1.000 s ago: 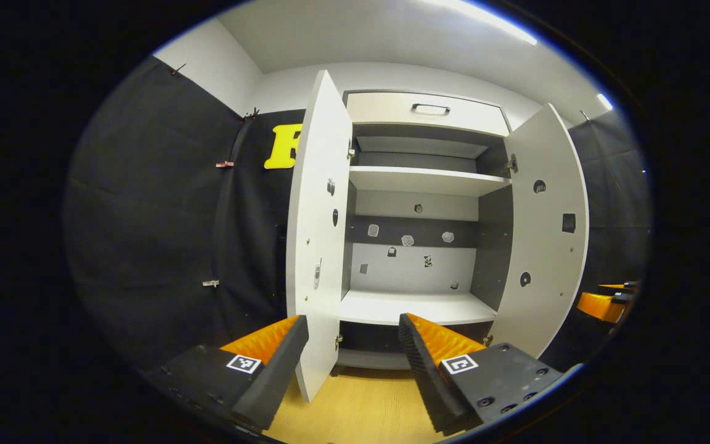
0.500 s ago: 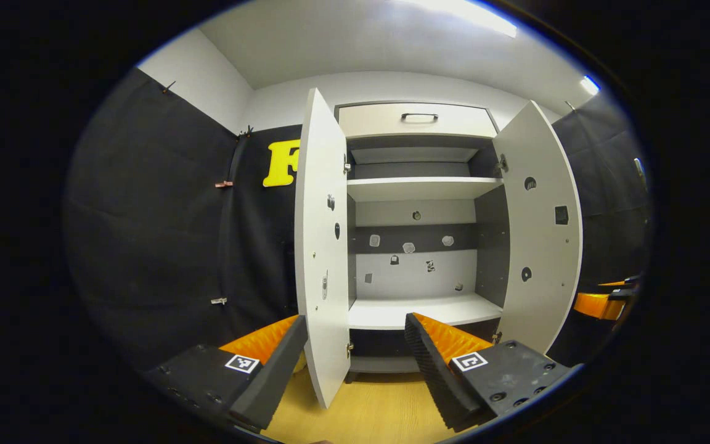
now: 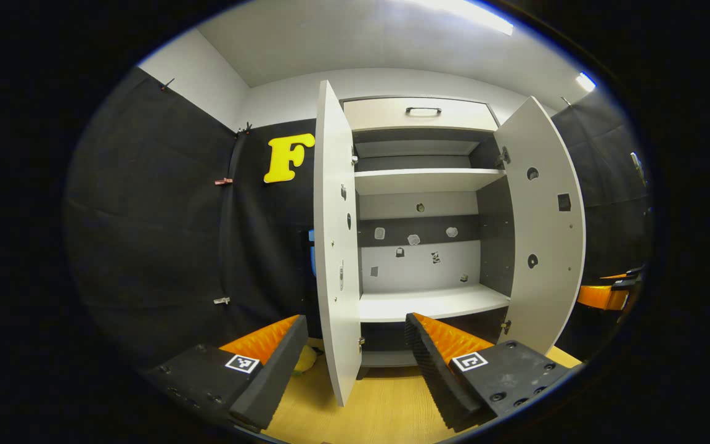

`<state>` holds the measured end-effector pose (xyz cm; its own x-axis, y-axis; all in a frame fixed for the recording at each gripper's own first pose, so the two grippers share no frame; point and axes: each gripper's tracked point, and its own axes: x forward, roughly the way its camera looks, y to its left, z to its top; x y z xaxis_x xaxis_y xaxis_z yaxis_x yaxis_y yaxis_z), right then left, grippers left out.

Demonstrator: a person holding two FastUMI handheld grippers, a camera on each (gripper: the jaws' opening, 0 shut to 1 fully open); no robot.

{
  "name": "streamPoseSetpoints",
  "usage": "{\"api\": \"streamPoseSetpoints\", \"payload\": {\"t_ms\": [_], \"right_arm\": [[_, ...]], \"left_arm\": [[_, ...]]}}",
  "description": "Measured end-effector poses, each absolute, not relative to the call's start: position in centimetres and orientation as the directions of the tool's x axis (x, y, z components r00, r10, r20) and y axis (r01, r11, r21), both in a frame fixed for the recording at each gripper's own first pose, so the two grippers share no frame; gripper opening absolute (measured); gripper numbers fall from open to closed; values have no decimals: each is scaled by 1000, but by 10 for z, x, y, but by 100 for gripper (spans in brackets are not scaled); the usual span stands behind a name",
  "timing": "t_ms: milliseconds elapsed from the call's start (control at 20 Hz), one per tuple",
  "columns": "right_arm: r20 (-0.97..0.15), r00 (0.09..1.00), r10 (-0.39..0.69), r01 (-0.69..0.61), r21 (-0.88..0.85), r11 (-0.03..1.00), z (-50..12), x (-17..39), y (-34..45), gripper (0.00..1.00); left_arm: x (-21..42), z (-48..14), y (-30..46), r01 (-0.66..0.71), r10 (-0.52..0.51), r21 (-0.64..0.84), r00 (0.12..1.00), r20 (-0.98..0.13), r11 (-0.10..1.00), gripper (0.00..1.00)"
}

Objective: Open the right door of the double-door shoe cabinet with the right hand, and open the left door with the left hand.

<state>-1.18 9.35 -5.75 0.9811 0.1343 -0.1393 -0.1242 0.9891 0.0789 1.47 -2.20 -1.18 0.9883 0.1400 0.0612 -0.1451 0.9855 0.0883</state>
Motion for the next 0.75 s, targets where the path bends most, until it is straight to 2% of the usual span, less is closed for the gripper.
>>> {"api": "streamPoseSetpoints", "payload": {"t_ms": [200,350,750], "right_arm": [[-123,983,138,-122,124,985,-47,-8,101,98],[-111,986,126,-115,95,989,-44,-8,98,98],[-109,989,101,-95,62,994,-48,-17,95,98]], "left_arm": [[18,-6,-25,-124,119,72,990,74,990,98],[19,-4,-25,-118,112,79,991,80,990,98],[22,-27,-22,-98,96,69,995,19,993,98]]}}
